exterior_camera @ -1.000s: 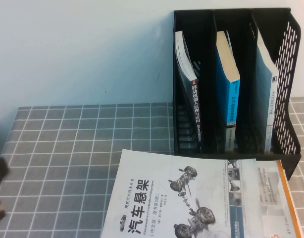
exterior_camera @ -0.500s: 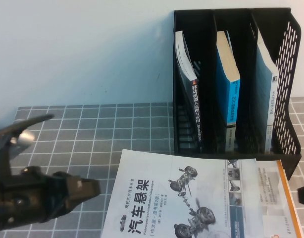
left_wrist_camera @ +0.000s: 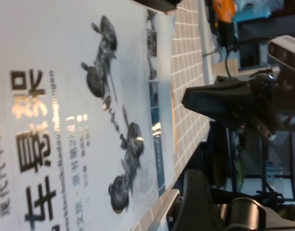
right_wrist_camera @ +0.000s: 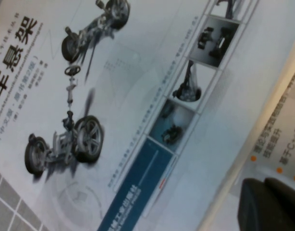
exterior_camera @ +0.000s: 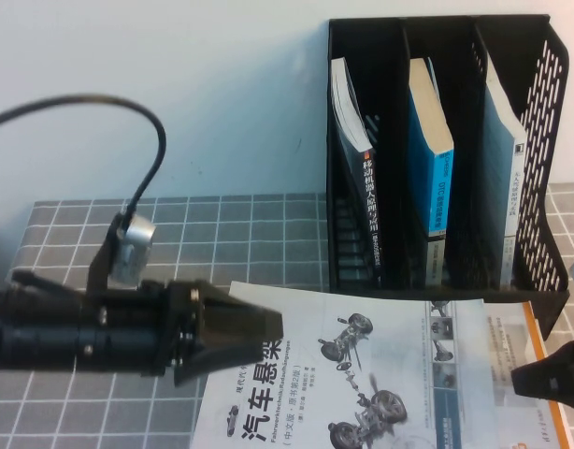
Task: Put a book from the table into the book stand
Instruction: Push book with right arm
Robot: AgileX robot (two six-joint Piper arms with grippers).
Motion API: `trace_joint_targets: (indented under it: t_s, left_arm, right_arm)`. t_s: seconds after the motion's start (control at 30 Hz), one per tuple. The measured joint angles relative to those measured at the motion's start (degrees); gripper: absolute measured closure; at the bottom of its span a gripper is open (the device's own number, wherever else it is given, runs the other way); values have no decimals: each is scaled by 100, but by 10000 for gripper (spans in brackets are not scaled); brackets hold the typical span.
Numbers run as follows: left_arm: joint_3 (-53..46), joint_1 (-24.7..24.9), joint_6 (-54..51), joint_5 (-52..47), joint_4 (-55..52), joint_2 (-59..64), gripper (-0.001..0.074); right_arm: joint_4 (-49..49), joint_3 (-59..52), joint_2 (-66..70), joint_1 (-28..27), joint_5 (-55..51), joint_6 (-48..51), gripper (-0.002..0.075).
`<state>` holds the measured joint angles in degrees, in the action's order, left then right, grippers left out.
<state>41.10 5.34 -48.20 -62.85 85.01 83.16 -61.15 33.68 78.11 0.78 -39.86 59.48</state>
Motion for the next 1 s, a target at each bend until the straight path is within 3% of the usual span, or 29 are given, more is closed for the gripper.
trace_joint_targets:
  t_s: [0.2, 0.4, 0.67, 1.0]
  left_arm:
    - [690, -525, 16, -328, -208, 549, 288]
    - [772, -1021, 50, -337, -905, 617, 286]
    - [773, -1130, 311, -239, -1906, 673, 276]
    - [803, -1130, 183, -168, -1839, 1725, 265]
  right_arm:
    - [-78, -102, 111, 0, 109, 197, 729]
    - [-456, -295, 160, 0, 146, 601, 729]
    - [-833, -331, 207, 0, 146, 1153, 729]
    - [-967, -331, 207, 0, 146, 1344, 729]
